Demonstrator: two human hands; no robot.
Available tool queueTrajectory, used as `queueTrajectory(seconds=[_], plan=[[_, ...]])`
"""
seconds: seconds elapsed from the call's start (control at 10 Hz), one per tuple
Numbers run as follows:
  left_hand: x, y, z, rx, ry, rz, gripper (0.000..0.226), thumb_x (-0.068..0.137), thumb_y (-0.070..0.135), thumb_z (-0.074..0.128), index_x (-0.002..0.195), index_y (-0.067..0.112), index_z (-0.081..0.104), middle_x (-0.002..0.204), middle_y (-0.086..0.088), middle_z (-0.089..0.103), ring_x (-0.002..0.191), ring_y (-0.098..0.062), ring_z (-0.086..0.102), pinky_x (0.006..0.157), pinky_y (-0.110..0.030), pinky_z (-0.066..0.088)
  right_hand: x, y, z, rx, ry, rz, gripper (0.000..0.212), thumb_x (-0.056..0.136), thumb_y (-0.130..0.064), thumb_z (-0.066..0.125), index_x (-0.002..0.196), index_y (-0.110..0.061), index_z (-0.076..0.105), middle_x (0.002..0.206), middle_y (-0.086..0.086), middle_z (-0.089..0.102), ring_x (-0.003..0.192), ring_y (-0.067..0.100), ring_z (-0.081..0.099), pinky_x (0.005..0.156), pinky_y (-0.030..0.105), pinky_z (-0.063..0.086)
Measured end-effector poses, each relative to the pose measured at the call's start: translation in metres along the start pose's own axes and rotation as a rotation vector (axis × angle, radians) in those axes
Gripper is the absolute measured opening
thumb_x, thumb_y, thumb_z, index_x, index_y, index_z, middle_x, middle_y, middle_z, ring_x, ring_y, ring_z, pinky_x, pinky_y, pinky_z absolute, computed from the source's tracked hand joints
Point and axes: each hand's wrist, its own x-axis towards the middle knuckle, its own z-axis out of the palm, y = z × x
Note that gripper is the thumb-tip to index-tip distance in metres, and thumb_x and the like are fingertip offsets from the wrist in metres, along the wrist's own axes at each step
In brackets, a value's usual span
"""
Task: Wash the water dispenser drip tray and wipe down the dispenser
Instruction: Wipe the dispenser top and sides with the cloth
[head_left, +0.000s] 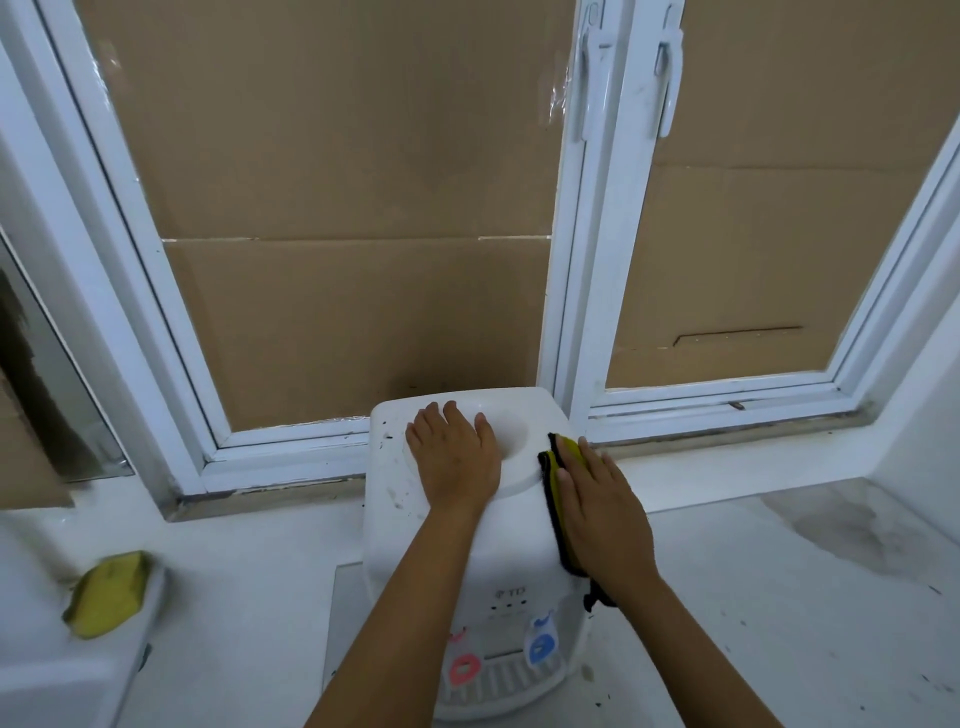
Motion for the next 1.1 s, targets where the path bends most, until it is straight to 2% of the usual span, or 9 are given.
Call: queueTrajectory(seconds=[0.1,0.3,0.4,0.5,0.6,0.7,0.9,1.0,1.1], plan=[[0.0,0.001,0.001,-0.004,-0.001,0.002,0.052,0.1,0.037,0.032,0.138,0.004,0.043,0.145,-0.016,0.042,0.136,-0.031,0.034,0.118,-0.043,0.018,0.029,-0.005,-0.012,0.063,-0.123,0.031,0.049,0.104,-0.044,0.02,0.151,-0.036,0.029,0.159,-0.007,0.028,0.146,0.014,0.025,0.117,0.037,0.029],[0.003,0.0,0.002,-0.006,0.005,-0.003,0.051,0.1,0.037,0.032,0.138,0.004,0.044,0.145,-0.016,0.042,0.135,-0.031,0.035,0.118,-0.043,0.018,0.106,-0.005,-0.011,0.126,-0.368,-0.044,0.048,0.107,-0.038,0.016,0.152,-0.03,0.031,0.16,-0.002,0.026,0.148,0.013,0.02,0.117,0.032,0.017],[0.002,-0.001,0.003,-0.004,0.016,0.007,0.051,0.1,0.036,0.034,0.137,0.003,0.045,0.144,-0.018,0.043,0.135,-0.033,0.035,0.118,-0.044,0.019,0.139,-0.011,-0.003,0.034,-0.445,-0.121,0.048,0.108,-0.032,0.015,0.153,-0.024,0.026,0.158,0.006,0.03,0.146,0.021,0.026,0.118,0.034,0.019],[0.003,-0.001,0.003,0.004,0.002,0.006,0.053,0.1,0.038,0.031,0.14,0.005,0.042,0.148,-0.017,0.039,0.138,-0.031,0.033,0.119,-0.044,0.017,0.164,-0.02,0.007,0.002,-0.506,-0.137,0.049,0.106,-0.04,0.015,0.15,-0.03,0.035,0.152,0.007,0.04,0.138,0.026,0.038,0.115,0.039,0.027],[0.003,-0.002,0.003,0.013,0.002,-0.001,0.057,0.099,0.041,0.022,0.14,0.006,0.041,0.148,-0.016,0.039,0.138,-0.031,0.033,0.119,-0.044,0.018,0.176,-0.026,0.012,0.026,-0.482,-0.063,0.056,0.099,-0.059,0.023,0.137,-0.031,0.052,0.141,0.003,0.054,0.125,0.026,0.05,0.107,0.04,0.037],[0.002,-0.001,0.003,0.0,0.027,-0.005,0.067,0.09,0.044,0.017,0.137,0.005,0.045,0.145,-0.017,0.043,0.136,-0.032,0.036,0.118,-0.045,0.02,0.189,-0.024,0.02,0.025,-0.488,0.025,0.06,0.095,-0.064,0.029,0.135,-0.027,0.055,0.139,0.004,0.056,0.123,0.027,0.053,0.105,0.042,0.039],[-0.001,0.001,0.0,-0.008,-0.007,-0.011,0.071,0.089,0.046,0.013,0.141,0.007,0.04,0.15,-0.015,0.037,0.14,-0.031,0.031,0.12,-0.044,0.016,0.203,-0.011,0.026,0.053,-0.476,0.229,0.067,0.1,-0.058,0.021,0.143,-0.014,0.045,0.147,0.013,0.047,0.131,0.033,0.046,0.112,0.045,0.033],[0.0,0.001,0.001,0.014,-0.025,-0.01,0.062,0.096,0.045,0.017,0.142,0.009,0.038,0.151,-0.013,0.035,0.14,-0.03,0.03,0.12,-0.043,0.016,0.191,-0.004,0.019,0.093,-0.48,0.256,0.072,0.099,-0.059,0.015,0.145,-0.01,0.042,0.148,0.016,0.044,0.132,0.034,0.044,0.112,0.044,0.032],[0.001,0.001,0.002,0.021,-0.018,-0.011,0.054,0.1,0.042,0.028,0.141,0.009,0.04,0.149,-0.014,0.038,0.138,-0.03,0.032,0.119,-0.043,0.017,0.17,0.002,0.015,0.169,-0.41,0.281,0.068,0.099,-0.06,0.02,0.146,-0.014,0.039,0.147,0.014,0.046,0.131,0.034,0.045,0.11,0.043,0.033]])
